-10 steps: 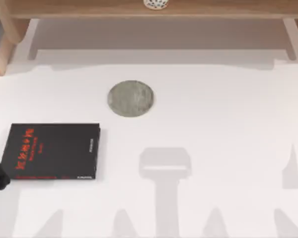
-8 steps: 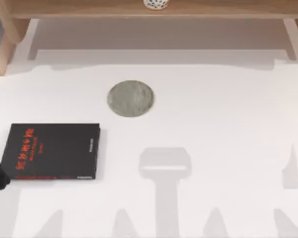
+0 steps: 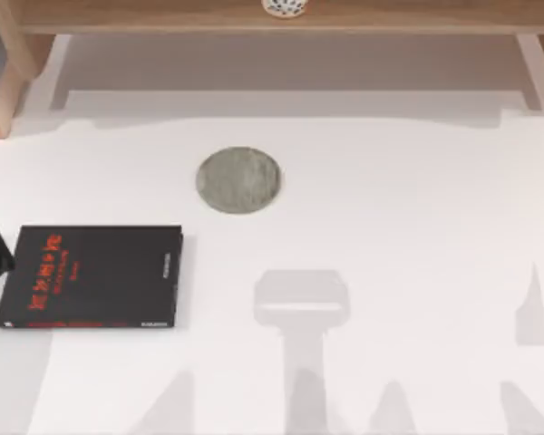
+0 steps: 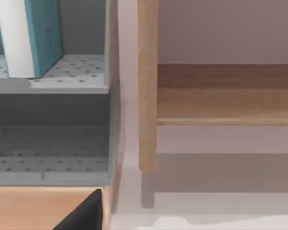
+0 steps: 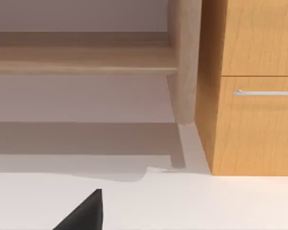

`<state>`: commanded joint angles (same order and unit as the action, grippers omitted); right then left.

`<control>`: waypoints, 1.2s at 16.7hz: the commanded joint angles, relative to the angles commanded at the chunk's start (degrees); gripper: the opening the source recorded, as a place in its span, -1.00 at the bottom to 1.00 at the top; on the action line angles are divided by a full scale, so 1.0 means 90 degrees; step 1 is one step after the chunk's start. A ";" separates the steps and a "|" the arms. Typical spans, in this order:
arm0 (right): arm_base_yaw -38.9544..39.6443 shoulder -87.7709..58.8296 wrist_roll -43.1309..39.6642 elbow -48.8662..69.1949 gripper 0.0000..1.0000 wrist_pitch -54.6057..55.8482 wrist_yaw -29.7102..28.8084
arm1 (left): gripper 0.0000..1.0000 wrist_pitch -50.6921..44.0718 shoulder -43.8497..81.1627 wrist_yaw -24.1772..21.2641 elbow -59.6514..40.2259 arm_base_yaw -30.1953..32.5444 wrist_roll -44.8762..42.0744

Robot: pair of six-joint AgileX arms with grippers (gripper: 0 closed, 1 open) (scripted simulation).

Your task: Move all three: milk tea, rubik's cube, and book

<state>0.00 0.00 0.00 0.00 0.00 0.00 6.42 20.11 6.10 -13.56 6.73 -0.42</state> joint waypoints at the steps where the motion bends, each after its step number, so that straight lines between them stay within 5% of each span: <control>1: 0.0000 0.0000 0.0000 0.0000 1.00 0.0000 0.0000 | 1.00 0.0157 0.0514 0.0151 -0.0333 0.0165 -0.0007; 20: 0.0000 0.0000 0.0000 0.0000 1.00 0.0000 0.0000 | 1.00 0.3316 1.0205 0.3144 -0.6936 0.3360 -0.0019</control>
<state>0.00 0.00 0.00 0.00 0.00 0.00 36.27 111.95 34.40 -75.98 36.97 -0.60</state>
